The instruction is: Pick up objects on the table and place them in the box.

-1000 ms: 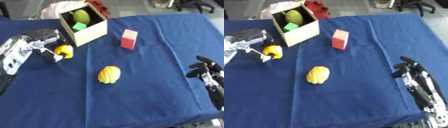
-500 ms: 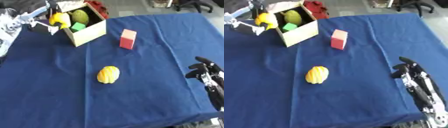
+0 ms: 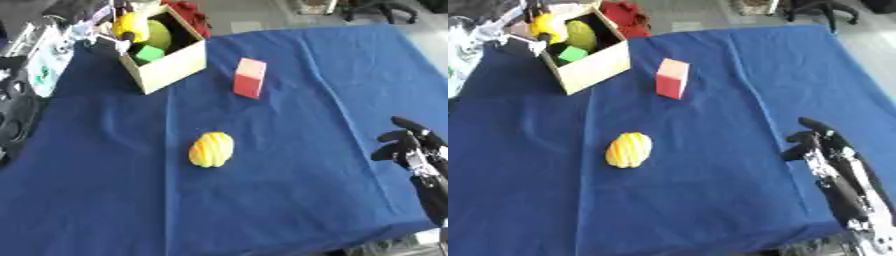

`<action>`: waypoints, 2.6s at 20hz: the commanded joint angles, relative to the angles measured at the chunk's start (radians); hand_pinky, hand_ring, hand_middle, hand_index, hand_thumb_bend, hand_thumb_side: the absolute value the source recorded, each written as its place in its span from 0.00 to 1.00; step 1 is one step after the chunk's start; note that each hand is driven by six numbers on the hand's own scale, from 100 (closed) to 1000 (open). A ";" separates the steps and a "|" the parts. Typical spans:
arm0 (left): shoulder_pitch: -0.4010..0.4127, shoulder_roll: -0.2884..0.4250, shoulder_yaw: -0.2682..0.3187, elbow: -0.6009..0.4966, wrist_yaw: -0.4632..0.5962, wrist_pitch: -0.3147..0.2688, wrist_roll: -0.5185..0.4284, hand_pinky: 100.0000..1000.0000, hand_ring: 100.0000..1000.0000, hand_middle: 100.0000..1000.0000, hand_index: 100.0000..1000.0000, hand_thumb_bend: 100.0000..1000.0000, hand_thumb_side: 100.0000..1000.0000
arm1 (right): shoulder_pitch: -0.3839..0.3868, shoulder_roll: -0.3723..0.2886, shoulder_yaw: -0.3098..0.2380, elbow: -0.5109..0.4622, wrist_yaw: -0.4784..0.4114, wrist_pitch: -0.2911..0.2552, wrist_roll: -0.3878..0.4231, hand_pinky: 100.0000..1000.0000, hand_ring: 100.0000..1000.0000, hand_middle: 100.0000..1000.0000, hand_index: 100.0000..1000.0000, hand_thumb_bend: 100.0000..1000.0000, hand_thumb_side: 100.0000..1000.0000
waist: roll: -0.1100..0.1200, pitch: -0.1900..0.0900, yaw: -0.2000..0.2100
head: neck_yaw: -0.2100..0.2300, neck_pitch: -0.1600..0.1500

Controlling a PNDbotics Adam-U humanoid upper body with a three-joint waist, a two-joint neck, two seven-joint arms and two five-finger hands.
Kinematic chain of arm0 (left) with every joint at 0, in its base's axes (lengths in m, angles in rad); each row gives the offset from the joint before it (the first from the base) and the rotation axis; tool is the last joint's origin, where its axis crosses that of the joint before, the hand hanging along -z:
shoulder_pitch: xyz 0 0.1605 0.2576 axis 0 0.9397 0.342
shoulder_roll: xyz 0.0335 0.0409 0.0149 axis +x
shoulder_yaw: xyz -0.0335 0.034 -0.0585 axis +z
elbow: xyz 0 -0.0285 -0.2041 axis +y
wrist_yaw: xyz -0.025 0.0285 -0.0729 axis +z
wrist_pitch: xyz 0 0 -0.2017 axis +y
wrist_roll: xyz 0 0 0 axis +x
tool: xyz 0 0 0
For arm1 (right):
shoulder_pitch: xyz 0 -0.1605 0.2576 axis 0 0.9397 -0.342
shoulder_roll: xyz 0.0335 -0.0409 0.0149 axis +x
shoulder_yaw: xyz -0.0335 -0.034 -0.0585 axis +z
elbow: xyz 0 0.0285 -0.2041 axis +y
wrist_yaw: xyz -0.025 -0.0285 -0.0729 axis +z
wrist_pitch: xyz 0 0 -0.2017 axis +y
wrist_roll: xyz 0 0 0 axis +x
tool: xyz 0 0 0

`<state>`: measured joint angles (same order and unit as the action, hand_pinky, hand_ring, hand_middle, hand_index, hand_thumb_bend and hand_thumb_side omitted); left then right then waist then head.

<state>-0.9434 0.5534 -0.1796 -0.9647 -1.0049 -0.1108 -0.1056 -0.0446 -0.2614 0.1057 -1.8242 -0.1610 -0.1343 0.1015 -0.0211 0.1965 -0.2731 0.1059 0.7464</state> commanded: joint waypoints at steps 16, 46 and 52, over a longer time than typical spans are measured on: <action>0.016 0.056 0.005 -0.120 0.225 0.061 0.224 0.79 0.76 0.85 0.96 0.10 0.67 | -0.011 -0.022 -0.010 -0.011 0.002 -0.003 0.001 0.56 0.51 0.57 0.84 0.00 0.48 | 0.009 -0.003 0.017 | -0.018 -0.012; 0.153 0.059 -0.281 -0.435 0.434 -0.219 -0.429 0.77 0.71 0.72 0.88 0.04 0.36 | -0.015 -0.019 -0.006 -0.035 -0.050 -0.044 0.111 0.55 0.46 0.44 0.70 0.00 0.47 | 0.014 -0.007 0.017 | -0.039 -0.003; 0.151 0.027 -0.299 -0.403 0.437 -0.255 -0.455 0.77 0.71 0.71 0.88 0.04 0.40 | -0.016 -0.018 -0.006 -0.038 -0.078 -0.055 0.163 0.53 0.44 0.41 0.67 0.00 0.45 | 0.014 -0.006 0.012 | -0.038 -0.002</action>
<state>-0.7683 0.5737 -0.4819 -1.3633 -0.5645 -0.3567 -0.5566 -0.0530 -0.2617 0.1001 -1.8377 -0.2276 -0.1851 0.2535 -0.0142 0.2005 -0.2593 0.0671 0.7464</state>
